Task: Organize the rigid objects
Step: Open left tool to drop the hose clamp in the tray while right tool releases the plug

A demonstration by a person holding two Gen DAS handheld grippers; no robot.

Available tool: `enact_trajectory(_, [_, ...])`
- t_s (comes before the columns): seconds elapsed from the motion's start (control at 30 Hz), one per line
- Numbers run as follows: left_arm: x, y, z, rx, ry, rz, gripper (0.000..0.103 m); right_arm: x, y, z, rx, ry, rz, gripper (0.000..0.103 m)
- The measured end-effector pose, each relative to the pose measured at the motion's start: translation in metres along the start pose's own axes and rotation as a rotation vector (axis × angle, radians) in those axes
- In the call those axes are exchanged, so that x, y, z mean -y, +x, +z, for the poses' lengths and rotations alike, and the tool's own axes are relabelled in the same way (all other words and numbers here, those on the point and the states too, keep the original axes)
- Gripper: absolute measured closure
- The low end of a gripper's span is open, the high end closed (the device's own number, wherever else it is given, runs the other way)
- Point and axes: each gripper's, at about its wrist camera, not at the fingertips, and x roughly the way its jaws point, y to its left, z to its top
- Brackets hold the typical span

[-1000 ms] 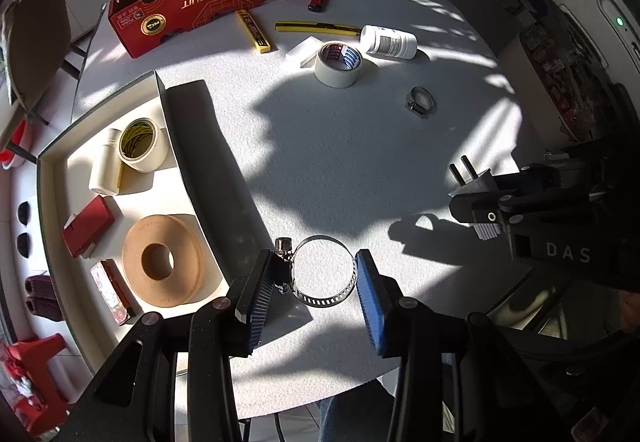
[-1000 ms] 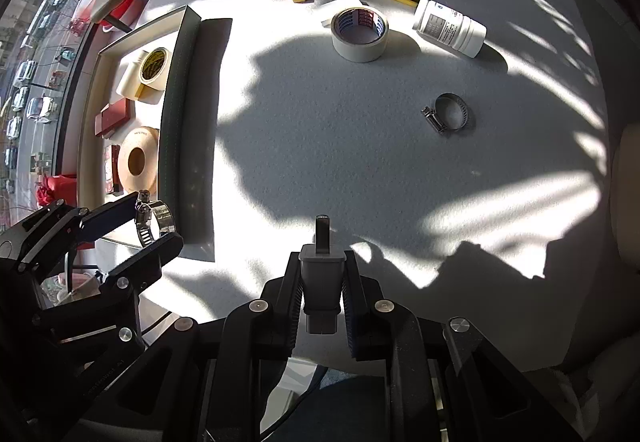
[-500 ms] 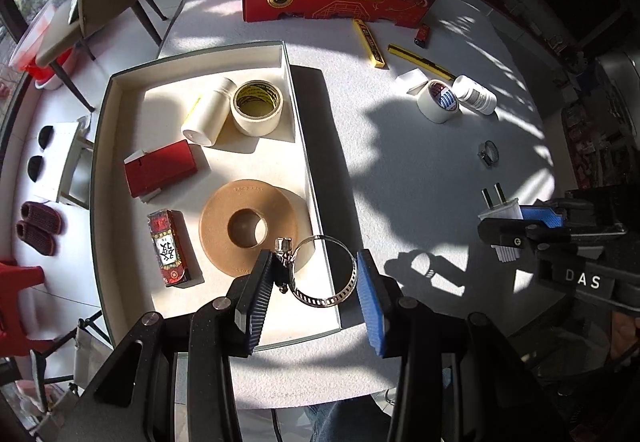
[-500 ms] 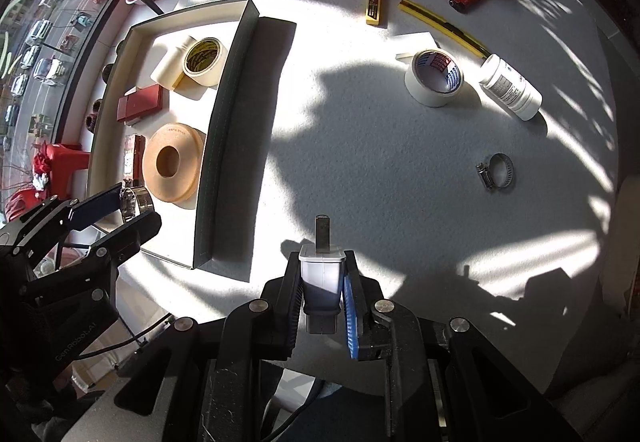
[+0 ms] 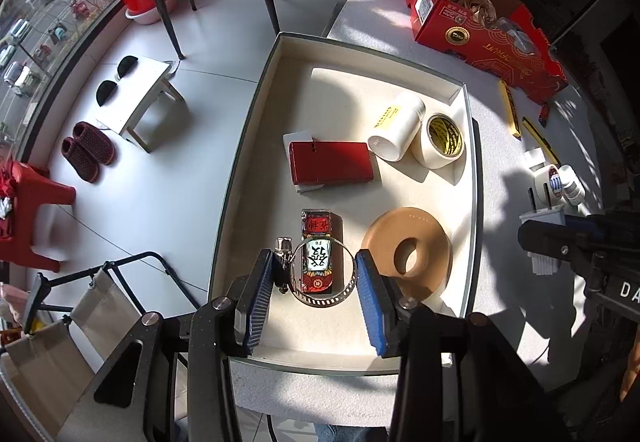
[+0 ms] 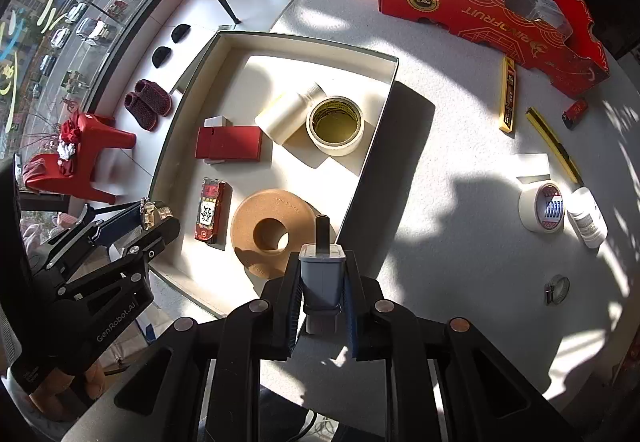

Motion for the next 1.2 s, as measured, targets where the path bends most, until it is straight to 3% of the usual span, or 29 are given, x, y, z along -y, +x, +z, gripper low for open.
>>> enact_trajectory(0.27, [0.006, 0.017, 0.015, -0.012, -0.001, 0.002, 0.059, -0.011, 0.022, 0.026, -0.027, 0.030, 0.034, 0.084])
enact_trajectory(0.97, [0.011, 0.045, 0.026, -0.067, 0.002, 0.030, 0.058, -0.018, 0.062, 0.052, -0.084, -0.006, -0.002, 0.084])
enact_trajectory(1.0, [0.012, 0.046, 0.026, -0.070, 0.000, 0.034, 0.057, -0.018, 0.064, 0.052, -0.082, -0.007, -0.005, 0.084])
enact_trajectory(1.1, [0.013, 0.045, 0.026, -0.066, -0.010, 0.037, 0.025, -0.017, 0.063, 0.050, -0.086, -0.005, -0.004, 0.083])
enact_trajectory(1.13, [0.013, 0.044, 0.025, -0.060, -0.015, 0.036, 0.019, -0.017, 0.063, 0.050, -0.089, -0.006, -0.002, 0.083])
enact_trajectory(1.17, [0.013, 0.043, 0.025, -0.058, -0.017, 0.034, 0.019, -0.016, 0.063, 0.050, -0.089, -0.007, -0.004, 0.082])
enact_trajectory(1.2, [0.013, 0.043, 0.025, -0.063, -0.017, 0.033, 0.018, -0.016, 0.061, 0.049, -0.084, -0.009, -0.012, 0.067])
